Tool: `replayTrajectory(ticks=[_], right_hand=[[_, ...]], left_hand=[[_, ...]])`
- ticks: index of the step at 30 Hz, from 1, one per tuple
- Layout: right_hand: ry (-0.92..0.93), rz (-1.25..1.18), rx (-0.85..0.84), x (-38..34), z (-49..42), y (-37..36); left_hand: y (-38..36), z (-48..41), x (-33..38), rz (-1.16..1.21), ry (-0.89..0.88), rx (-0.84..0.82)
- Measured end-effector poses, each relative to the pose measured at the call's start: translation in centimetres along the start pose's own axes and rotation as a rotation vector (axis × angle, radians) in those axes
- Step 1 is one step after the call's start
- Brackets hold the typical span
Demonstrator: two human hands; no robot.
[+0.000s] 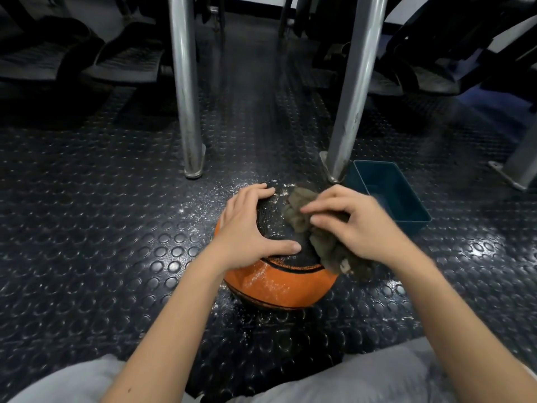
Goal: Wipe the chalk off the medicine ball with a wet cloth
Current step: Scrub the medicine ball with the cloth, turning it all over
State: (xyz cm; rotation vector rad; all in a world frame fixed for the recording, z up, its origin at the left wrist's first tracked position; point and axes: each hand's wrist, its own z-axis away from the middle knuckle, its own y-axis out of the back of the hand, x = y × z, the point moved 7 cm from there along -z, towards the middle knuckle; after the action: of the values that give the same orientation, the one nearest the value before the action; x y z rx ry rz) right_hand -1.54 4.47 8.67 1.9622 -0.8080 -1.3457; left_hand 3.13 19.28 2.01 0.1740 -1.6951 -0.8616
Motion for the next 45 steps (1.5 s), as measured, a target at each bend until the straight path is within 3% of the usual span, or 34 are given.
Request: replayTrajectory(ticks=[1,3,4,6,9,11,13,16,18,19,21,23,25,28,32,33,35,38,40,42,43,45], right_hand=[[-0.077,0.118,-0.010,1.1,0.1,-0.5],[-0.194,0.485,0.165,2.4,0.5,0.6],[-0.209,0.515,0.261,1.9,0.9,1.2],[-0.107,0.278,0.270,-0.1,0.7,1.0],[-0.004,0.011,0.052,-1.4,-0.2,-1.2],[-0.121,0.265,0.063,0.5,-0.3,-1.2],[-0.222,0.500,0.189,2.0,0.2,0.8],[-0.127,0.188,0.261,0.7,0.3,2.0],[-0.023,-0.078,0.123,-0.6,-0.3,0.6],[-0.036,-0.096,0.052,-0.5,-0.5,-0.4],[-0.120,0.178,0.059,1.1,-0.9,-0.9],[-0.156,0.428,0.218,1.7,-0.8,0.6],[-0.063,0.312,0.263,0.3,-1.0,0.9],[0.035,0.115,0.101,-1.0,-1.8,-1.2],[-0.198,0.475,0.182,2.5,-2.1,0.5],[-0.208,0.452,0.224,2.5,-1.9,1.2],[-0.106,0.219,0.211,0.7,-1.9,1.3],[-0.061,-0.023,0.009,-1.0,-2.1,-0.9],[-0.177,0.252,0.058,0.1,-2.2,-1.0],[-0.205,0.501,0.219,0.1,-1.6,0.5],[-0.162,0.415,0.251,-0.4,-1.4,0.9],[-0.072,0.054,0.125,-1.7,-1.4,0.4]], left_hand=[[0.0,0.0,0.1,-0.005,-0.002,-0.006],[-0.1,-0.2,-0.1,-0.008,0.006,-0.024],[-0.1,-0.2,-0.2,-0.005,0.012,-0.031],[0.0,-0.1,-0.4,0.007,0.007,-0.004],[0.1,-0.1,-0.1,0.013,-0.006,0.018],[-0.1,-0.2,0.0,-0.006,-0.001,-0.008],[-0.1,-0.3,-0.1,-0.011,0.011,-0.030],[0.0,-0.2,-0.2,0.020,0.014,-0.022],[0.1,-0.1,-0.3,0.019,0.013,0.003],[0.0,-0.1,-0.1,0.011,0.005,0.003],[-0.1,-0.2,0.1,-0.002,-0.007,-0.007],[-0.2,-0.2,0.2,-0.020,-0.012,-0.016],[-0.3,-0.2,0.1,-0.018,-0.019,-0.015],[-0.4,-0.2,0.1,-0.022,-0.016,-0.010],[-0.4,-0.2,0.1,-0.026,-0.025,-0.021],[-0.3,-0.2,0.1,-0.022,-0.028,-0.025],[-0.2,-0.2,0.0,-0.014,-0.025,-0.021],[-0.2,-0.3,0.1,-0.025,-0.032,-0.004],[-0.3,-0.2,0.2,-0.033,-0.038,-0.006],[-0.4,-0.3,0.2,-0.044,-0.037,-0.013],[-0.5,-0.3,0.1,-0.043,-0.040,-0.014],[-0.5,-0.2,0.1,-0.022,-0.042,-0.012]])
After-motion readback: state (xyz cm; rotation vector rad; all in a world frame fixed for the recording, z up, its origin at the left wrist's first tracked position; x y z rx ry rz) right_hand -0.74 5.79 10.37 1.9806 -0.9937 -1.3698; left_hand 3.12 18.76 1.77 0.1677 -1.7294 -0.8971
